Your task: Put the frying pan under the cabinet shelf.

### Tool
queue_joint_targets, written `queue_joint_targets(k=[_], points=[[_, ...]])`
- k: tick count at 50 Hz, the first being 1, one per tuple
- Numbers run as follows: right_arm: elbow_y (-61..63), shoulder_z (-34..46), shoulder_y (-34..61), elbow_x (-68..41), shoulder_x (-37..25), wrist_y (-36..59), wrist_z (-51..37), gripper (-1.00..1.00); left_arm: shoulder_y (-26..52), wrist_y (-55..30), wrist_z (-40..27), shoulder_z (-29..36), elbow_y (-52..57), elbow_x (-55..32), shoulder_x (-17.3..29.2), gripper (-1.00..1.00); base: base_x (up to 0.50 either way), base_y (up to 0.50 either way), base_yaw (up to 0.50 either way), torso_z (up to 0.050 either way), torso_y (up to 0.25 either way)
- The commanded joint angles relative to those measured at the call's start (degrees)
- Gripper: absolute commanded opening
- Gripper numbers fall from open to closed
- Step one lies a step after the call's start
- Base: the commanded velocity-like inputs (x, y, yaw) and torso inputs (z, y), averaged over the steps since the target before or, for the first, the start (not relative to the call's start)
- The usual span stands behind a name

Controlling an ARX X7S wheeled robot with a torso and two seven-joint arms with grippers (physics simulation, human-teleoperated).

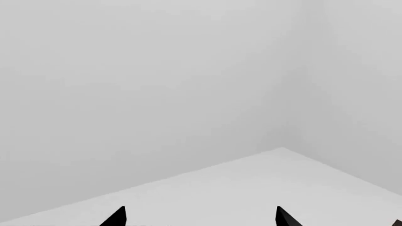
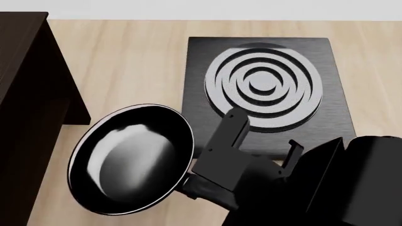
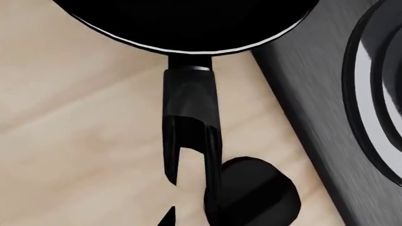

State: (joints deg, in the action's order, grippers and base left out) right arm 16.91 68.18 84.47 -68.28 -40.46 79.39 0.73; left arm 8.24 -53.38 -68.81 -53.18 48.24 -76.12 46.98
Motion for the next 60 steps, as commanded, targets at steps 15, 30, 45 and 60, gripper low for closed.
queue_joint_targets(k=[15,30,45,60], points=[[-2.31,4.16,0.29,7.35,3.82,-5.22,4.57,-1.00,0.04,0.14,-0.14,0.48,-0.06,0.07,0.22,1.00,0.00,0.00,0.00,0.001,0.001],[-4.71,6.20,-1.66,10.37,5.69,-9.62,6.44,-1.00,-0.53,0.37,0.76,0.48,-0.20,1.14,-0.12,1.00,0.00,0.00,0.00,0.001,0.001],[-9.25,9.66,-3.41,14.89,8.60,-14.62,9.89,-1.00,-0.32,0.42,0.35,1.50,-0.07,1.26,0.00,1.00,0.00,0.00,0.00,0.000,0.001],[-12.63,12.57,-4.44,18.22,11.34,-18.24,12.72,-1.00,-1.09,0.75,1.41,1.46,-0.27,2.57,-0.64,1.00,0.00,0.00,0.00,0.001,0.001]])
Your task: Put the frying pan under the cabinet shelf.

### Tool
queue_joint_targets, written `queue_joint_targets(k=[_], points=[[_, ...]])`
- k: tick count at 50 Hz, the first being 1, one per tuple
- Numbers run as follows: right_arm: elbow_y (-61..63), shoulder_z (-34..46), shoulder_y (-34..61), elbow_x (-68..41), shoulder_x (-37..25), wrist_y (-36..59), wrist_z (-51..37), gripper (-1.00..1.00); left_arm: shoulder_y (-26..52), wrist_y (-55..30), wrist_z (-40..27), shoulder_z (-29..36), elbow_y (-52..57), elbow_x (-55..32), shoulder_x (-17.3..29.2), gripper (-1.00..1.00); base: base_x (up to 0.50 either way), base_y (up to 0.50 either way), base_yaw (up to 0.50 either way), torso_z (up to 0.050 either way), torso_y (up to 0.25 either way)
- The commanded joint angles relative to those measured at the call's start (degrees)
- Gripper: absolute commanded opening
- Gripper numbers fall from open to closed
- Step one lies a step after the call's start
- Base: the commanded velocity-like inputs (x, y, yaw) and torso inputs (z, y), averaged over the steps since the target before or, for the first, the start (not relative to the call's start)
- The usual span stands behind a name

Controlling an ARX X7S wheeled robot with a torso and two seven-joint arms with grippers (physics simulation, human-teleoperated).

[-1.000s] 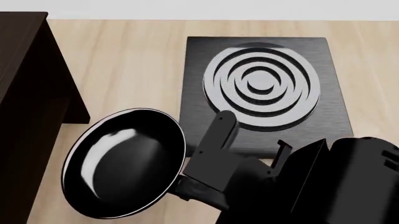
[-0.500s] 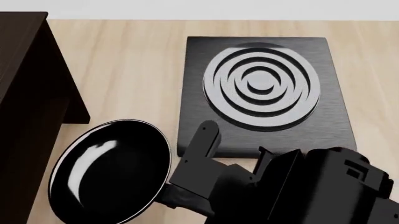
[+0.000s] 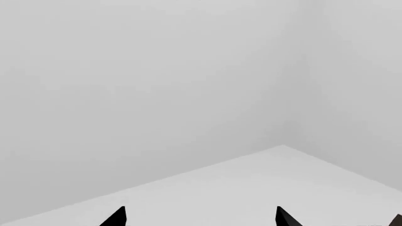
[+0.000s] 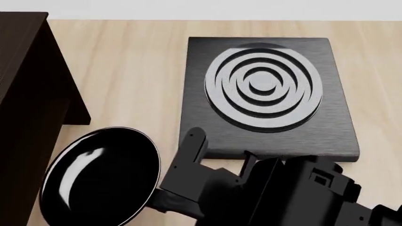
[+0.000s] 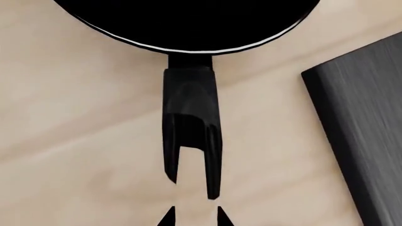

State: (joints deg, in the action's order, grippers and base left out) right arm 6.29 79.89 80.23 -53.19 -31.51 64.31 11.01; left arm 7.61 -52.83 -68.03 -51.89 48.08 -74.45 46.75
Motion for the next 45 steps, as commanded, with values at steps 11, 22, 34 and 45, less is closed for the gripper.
queue_joint_targets(k=[11,22,34,45], points=[[-6.18,2.50,-0.24,6.23,5.73,-7.30,5.32,-1.00,-0.34,0.35,0.60,0.71,-0.16,0.96,-0.46,1.00,0.00,0.00,0.00,0.000,0.000],[-12.67,5.09,-1.64,9.97,11.09,-13.64,10.01,-1.00,-0.29,0.59,0.81,1.58,-0.26,1.62,-0.75,1.00,0.00,0.00,0.00,0.000,0.000],[-21.58,6.77,-3.92,13.41,17.12,-21.21,14.70,-1.00,-0.45,0.72,1.09,1.99,-0.41,2.16,-0.86,1.00,0.00,0.00,0.00,0.000,0.000],[-31.53,7.89,-4.87,16.59,22.82,-28.94,20.03,-1.00,-0.78,0.81,1.29,1.72,-0.38,2.13,-0.94,1.00,0.00,0.00,0.00,0.000,0.000]])
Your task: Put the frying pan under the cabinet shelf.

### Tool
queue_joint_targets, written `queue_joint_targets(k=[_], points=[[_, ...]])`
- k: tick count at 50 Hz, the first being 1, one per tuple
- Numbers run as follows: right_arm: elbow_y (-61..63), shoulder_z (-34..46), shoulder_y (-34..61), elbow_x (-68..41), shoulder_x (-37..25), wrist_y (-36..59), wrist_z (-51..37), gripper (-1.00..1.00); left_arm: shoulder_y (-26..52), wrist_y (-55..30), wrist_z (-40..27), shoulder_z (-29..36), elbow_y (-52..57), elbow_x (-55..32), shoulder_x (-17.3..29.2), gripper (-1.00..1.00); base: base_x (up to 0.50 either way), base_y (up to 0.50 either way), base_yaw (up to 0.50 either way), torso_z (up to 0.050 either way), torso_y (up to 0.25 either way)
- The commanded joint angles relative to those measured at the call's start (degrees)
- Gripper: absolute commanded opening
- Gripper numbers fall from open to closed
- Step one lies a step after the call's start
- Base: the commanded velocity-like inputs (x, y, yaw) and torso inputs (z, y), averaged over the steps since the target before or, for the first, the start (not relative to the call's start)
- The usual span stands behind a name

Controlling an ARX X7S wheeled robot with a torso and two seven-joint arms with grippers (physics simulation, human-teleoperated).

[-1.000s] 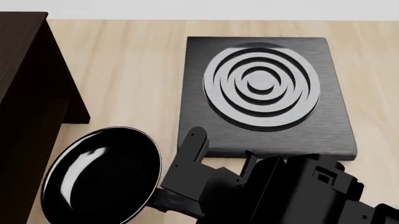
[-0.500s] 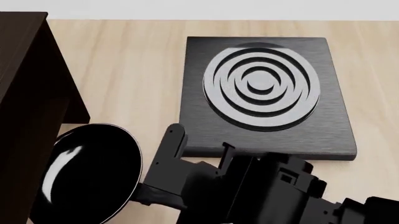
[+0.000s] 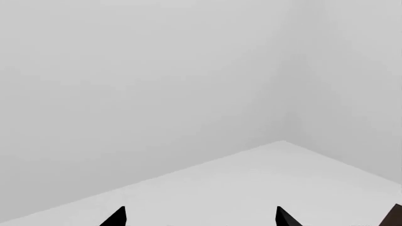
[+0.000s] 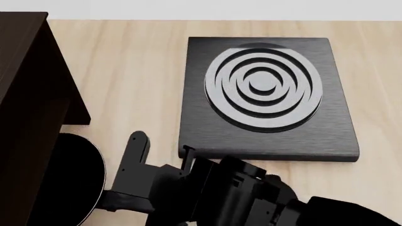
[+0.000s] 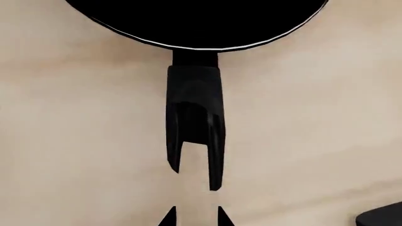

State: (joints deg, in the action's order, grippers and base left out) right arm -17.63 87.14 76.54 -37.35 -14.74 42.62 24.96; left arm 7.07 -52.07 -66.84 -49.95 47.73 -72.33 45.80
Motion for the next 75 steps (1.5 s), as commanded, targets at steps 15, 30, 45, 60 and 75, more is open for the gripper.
queue_joint_targets(k=[15,30,45,60,75], points=[[-25.92,1.23,-1.71,3.73,14.74,-18.36,15.92,-1.00,-0.34,0.07,0.23,0.29,-0.29,0.72,0.24,1.00,0.00,0.00,0.00,0.000,0.000],[-23.29,1.36,-2.09,4.11,14.74,-18.75,17.58,-1.00,-1.39,0.28,1.09,-0.35,-0.54,1.75,-0.29,1.00,0.00,0.00,0.00,0.000,0.000],[-19.16,1.48,-3.64,4.63,14.74,-18.74,18.88,-1.00,-1.76,0.49,1.43,-0.24,-0.78,2.27,-0.67,1.00,0.00,0.00,0.00,0.000,-0.001],[-15.16,1.54,-4.84,2.87,14.74,-18.45,18.54,-1.00,-1.71,0.62,1.55,0.49,-0.91,2.71,-0.75,1.00,0.00,0.00,0.00,0.000,-0.001],[-13.20,1.59,-6.58,3.79,14.74,-17.62,17.99,-1.00,-2.08,0.99,2.13,0.58,-1.03,3.40,-1.17,1.00,0.00,0.00,0.00,0.000,-0.001]])
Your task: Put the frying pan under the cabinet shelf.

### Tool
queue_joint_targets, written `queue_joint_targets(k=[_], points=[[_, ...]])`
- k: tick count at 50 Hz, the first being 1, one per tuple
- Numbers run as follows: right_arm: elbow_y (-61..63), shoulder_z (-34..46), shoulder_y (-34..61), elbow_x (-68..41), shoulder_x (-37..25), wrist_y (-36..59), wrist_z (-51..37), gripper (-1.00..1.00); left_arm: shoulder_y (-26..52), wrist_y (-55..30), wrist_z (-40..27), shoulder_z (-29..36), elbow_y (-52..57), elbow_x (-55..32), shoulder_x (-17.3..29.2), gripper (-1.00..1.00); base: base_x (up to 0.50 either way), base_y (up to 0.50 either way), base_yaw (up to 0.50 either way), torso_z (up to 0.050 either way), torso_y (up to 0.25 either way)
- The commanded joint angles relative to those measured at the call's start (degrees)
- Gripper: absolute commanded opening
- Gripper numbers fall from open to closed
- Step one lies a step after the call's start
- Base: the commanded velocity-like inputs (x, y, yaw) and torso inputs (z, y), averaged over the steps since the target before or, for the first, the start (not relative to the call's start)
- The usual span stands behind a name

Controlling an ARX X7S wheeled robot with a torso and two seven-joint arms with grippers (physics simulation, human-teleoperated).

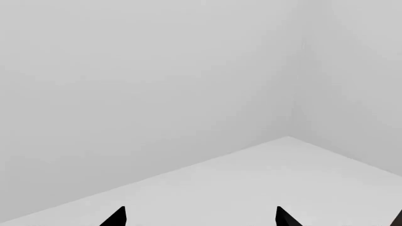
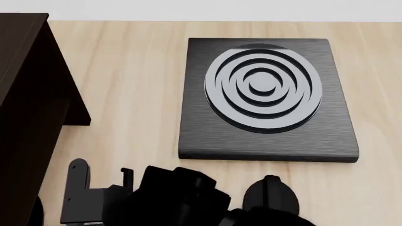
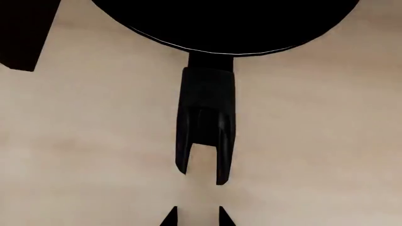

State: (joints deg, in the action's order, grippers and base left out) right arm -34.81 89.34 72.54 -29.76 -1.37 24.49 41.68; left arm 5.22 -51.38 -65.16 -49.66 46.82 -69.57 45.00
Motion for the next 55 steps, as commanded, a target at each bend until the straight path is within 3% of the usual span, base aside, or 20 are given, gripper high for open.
queue_joint_targets(k=[1,20,21,48,55], points=[[4.25,-0.60,-2.65,-3.79,1.36,0.59,1.41,-1.00,-0.26,0.28,0.46,0.29,-0.13,0.65,-0.36,1.00,0.00,0.00,0.00,0.000,0.000],[4.10,-0.63,-3.17,-6.47,1.36,0.63,-0.50,-1.00,-1.18,0.82,1.61,0.19,-0.27,1.85,-1.13,1.00,0.00,0.00,0.00,0.000,-0.002],[3.89,-0.64,-3.24,-6.33,1.36,0.66,-0.39,1.00,-1.13,0.86,1.64,0.32,-0.29,1.92,-1.14,1.00,0.00,0.00,0.00,0.000,0.000],[-1.59,-0.94,1.85,-4.46,1.32,4.77,0.08,1.00,0.00,0.71,0.50,1.21,0.07,0.63,-0.52,1.00,0.00,0.00,0.00,0.000,0.000],[5.69,-1.10,4.19,-5.33,-3.13,9.44,-2.54,1.00,0.45,0.72,0.14,2.12,0.09,0.89,-0.41,1.00,0.00,0.00,0.00,0.000,0.000]])
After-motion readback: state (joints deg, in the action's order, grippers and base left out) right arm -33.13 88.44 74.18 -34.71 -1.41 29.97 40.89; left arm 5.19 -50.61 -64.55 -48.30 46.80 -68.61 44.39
